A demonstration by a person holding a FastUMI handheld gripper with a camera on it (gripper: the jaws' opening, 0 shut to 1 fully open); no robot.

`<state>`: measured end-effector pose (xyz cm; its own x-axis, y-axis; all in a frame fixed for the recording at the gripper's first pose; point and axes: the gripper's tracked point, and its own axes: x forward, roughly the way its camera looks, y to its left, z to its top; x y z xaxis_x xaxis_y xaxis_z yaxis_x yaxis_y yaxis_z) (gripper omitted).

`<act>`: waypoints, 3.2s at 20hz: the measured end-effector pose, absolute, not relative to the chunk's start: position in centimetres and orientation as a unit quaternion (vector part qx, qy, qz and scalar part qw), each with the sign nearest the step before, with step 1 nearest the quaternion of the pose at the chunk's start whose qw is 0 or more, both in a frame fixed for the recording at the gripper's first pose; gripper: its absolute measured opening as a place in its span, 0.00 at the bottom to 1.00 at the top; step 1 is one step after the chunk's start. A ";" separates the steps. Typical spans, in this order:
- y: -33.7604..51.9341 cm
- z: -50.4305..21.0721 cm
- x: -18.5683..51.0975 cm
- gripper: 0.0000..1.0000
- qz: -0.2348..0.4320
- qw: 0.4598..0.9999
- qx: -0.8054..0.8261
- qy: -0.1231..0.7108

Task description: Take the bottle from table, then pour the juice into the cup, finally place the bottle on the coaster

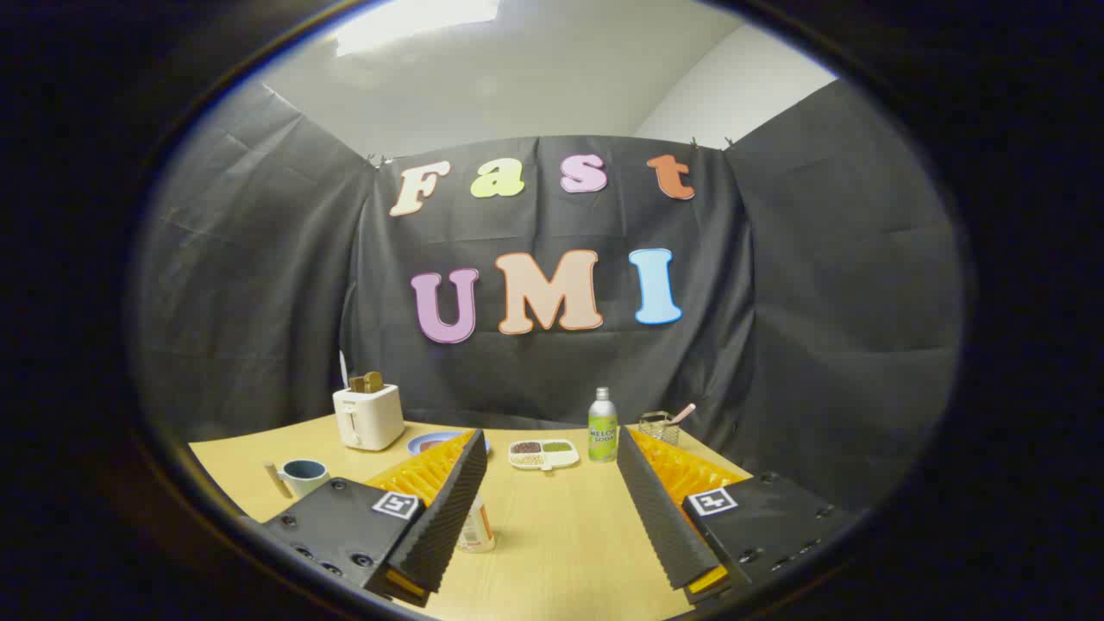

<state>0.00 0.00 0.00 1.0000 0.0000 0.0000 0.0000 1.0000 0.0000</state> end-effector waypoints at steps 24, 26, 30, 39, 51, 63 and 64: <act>0.9 -1.8 1.1 0.96 0.000 1.000 -0.010 0.024; 1.0 -1.9 1.2 0.96 0.001 1.000 -0.011 0.025; 1.2 -2.2 1.4 0.96 0.005 0.999 -0.011 0.030; 1.9 -3.4 2.1 0.96 0.017 0.999 0.004 0.043; 6.9 -5.8 3.7 0.96 0.084 0.995 0.013 0.056; 10.9 -12.7 6.2 0.97 0.117 0.985 0.014 0.124; 11.0 -13.3 6.4 0.97 0.117 0.984 0.015 0.130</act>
